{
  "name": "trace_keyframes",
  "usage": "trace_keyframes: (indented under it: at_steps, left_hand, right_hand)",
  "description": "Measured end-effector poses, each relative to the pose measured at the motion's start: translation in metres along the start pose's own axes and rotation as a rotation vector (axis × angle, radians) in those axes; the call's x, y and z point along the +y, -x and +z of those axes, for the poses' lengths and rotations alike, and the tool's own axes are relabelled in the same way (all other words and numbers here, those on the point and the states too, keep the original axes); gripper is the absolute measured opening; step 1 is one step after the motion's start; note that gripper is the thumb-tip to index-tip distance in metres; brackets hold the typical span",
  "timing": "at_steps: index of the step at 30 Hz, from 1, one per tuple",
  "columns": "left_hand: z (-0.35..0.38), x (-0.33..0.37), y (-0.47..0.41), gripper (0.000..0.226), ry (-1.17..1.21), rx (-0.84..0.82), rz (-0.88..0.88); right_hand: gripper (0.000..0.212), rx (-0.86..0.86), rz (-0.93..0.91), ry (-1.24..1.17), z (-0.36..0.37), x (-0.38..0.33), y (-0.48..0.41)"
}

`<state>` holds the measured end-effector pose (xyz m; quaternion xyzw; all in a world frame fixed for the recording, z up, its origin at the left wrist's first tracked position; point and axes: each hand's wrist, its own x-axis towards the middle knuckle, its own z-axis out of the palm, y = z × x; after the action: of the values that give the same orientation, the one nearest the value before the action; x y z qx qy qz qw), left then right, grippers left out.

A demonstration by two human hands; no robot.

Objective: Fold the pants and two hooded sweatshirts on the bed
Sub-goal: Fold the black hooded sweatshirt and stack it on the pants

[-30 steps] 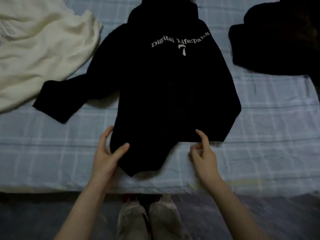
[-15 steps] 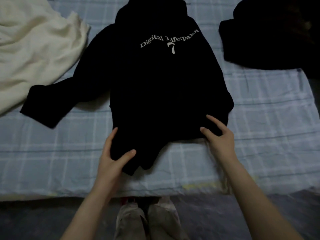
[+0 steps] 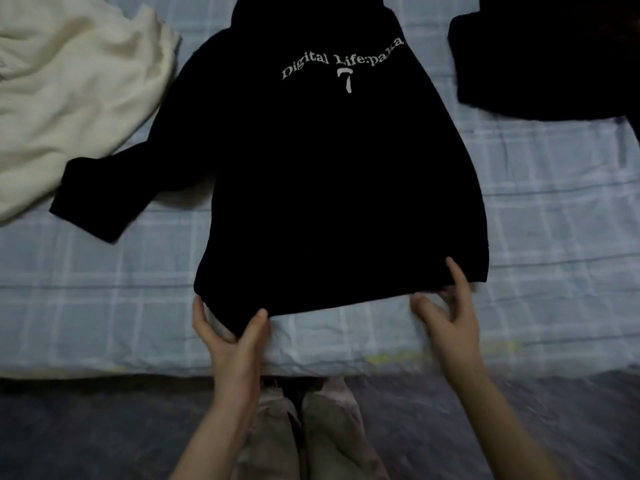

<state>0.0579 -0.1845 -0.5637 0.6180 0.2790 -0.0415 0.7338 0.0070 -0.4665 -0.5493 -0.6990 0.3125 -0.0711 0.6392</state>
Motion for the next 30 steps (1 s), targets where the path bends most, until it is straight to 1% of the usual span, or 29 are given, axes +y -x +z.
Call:
trace_keyframes:
  at_steps: [2, 4, 7, 10, 11, 15, 17, 19, 23, 25, 27, 30]
  left_hand:
    - [0.011, -0.005, 0.011, 0.095, -0.029, -0.011, 0.043]
    - [0.023, -0.004, 0.009, 0.094, -0.117, -0.001, 0.131]
    - [0.035, 0.003, 0.002, 0.094, -0.296, 0.070, 0.206]
    - [0.035, 0.005, 0.001, 0.093, -0.368, 0.108, 0.186]
    - [0.036, 0.005, 0.002, 0.094, -0.358, 0.112, 0.186]
    - [0.044, 0.007, 0.009, 0.094, -0.213, 0.077, 0.223]
    - [0.045, 0.010, 0.006, 0.092, -0.189, 0.072, 0.252]
    - [0.045, 0.014, 0.000, 0.087, -0.210, 0.077, 0.283]
    - [0.042, 0.014, -0.005, 0.066, -0.233, 0.015, 0.311]
    - [0.041, 0.013, -0.004, 0.061, -0.237, 0.008, 0.307]
    - [0.040, 0.011, -0.005, 0.062, -0.232, 0.018, 0.292]
    - [0.043, 0.010, -0.006, 0.069, -0.242, 0.047, 0.245]
  right_hand:
    - [0.066, -0.045, -0.032, 0.002, 0.010, 0.001, 0.004]
    - [0.068, -0.062, -0.014, -0.036, 0.019, -0.004, -0.008]
    - [0.066, -0.001, -0.042, -0.007, 0.029, -0.013, -0.033]
    - [0.057, 0.071, 0.020, -0.060, 0.040, -0.014, -0.041]
    - [0.056, 0.063, 0.029, -0.069, 0.042, -0.012, -0.039]
    - [0.062, -0.087, 0.030, -0.128, 0.047, -0.004, -0.029]
    - [0.065, -0.075, 0.050, -0.206, 0.051, -0.004, -0.034]
    - [0.066, -0.051, 0.113, -0.325, 0.055, -0.005, -0.041]
    - [0.057, -0.047, 0.226, -0.489, 0.056, 0.002, -0.053]
    - [0.053, -0.090, 0.228, -0.484, 0.050, 0.004, -0.058]
    - [0.049, -0.141, 0.213, -0.447, 0.045, 0.003, -0.060]
    - [0.047, -0.102, 0.203, -0.391, 0.047, -0.002, -0.060]
